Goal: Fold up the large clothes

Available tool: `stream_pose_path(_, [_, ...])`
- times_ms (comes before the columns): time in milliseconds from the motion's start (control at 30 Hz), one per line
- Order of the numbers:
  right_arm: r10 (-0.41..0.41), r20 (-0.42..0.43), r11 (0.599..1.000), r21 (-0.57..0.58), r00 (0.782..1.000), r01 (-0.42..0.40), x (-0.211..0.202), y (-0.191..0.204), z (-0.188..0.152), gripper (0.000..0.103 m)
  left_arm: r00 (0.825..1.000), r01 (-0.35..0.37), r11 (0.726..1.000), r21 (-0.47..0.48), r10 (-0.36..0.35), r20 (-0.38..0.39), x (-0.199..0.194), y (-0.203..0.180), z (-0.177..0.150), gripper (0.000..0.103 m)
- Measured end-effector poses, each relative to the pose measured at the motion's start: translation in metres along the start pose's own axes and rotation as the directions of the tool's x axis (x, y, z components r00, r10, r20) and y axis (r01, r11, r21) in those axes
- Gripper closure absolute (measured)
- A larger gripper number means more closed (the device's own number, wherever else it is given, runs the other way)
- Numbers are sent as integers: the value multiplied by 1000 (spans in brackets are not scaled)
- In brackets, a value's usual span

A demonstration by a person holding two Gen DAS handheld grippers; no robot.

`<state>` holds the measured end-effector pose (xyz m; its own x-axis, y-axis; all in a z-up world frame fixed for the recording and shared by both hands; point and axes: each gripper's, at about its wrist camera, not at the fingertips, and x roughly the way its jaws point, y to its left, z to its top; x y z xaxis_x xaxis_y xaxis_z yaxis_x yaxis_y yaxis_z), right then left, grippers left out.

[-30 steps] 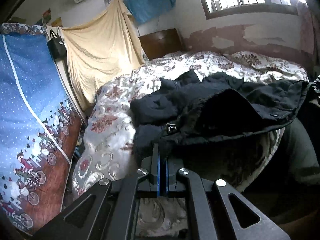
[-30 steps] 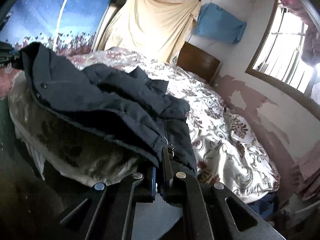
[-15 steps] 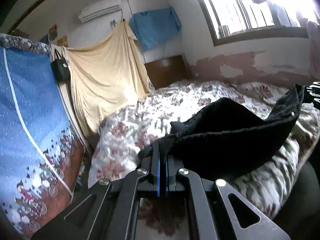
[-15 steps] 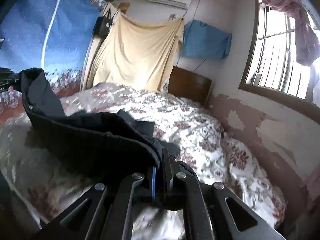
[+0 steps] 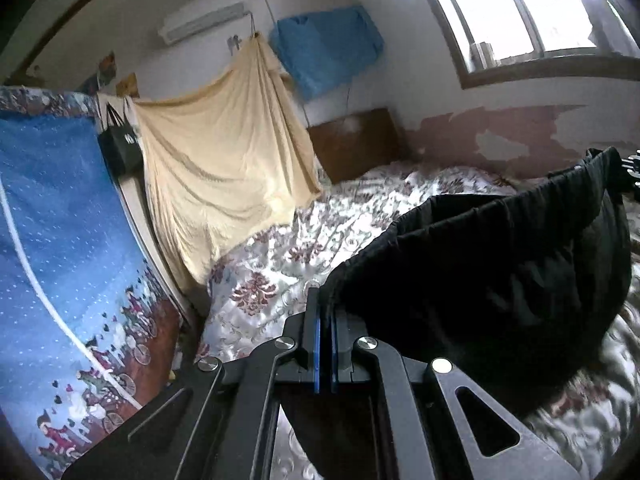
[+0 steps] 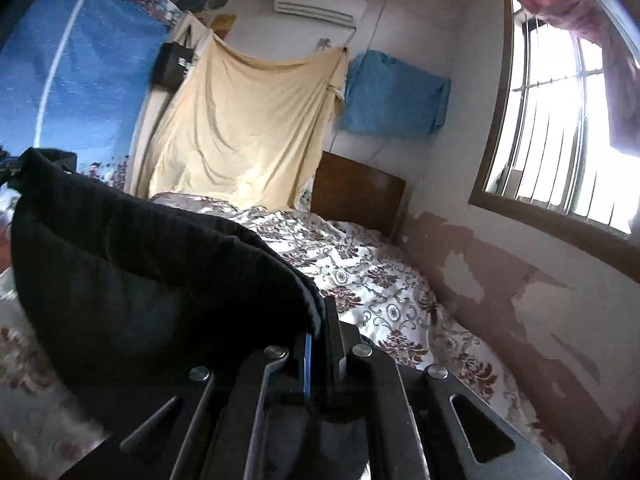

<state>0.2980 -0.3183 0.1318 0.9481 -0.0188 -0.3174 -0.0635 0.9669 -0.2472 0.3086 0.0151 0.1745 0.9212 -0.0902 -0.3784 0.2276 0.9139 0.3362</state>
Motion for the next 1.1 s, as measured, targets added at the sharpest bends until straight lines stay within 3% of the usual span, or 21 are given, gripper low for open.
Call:
stream_pose_path(267, [-47, -99, 999, 0, 994, 47, 130, -2, 4, 98, 994, -3, 999, -39, -2, -110, 115, 8, 3, 101])
stream_pose_path(633, [-77, -243, 997, -15, 967, 76, 252, 8, -47, 98, 969, 18, 996, -90, -39, -242, 240, 6, -32, 101])
stream_pose_path(867, [-31, -353, 999, 17, 935, 40, 296, 17, -84, 97, 934, 41, 990, -133, -86, -347, 295, 0, -65, 101])
stream_pose_path(1100, [-18, -368, 999, 30, 930, 31, 302, 20, -91, 96, 912, 53, 985, -163, -114, -393, 310, -2, -86, 100])
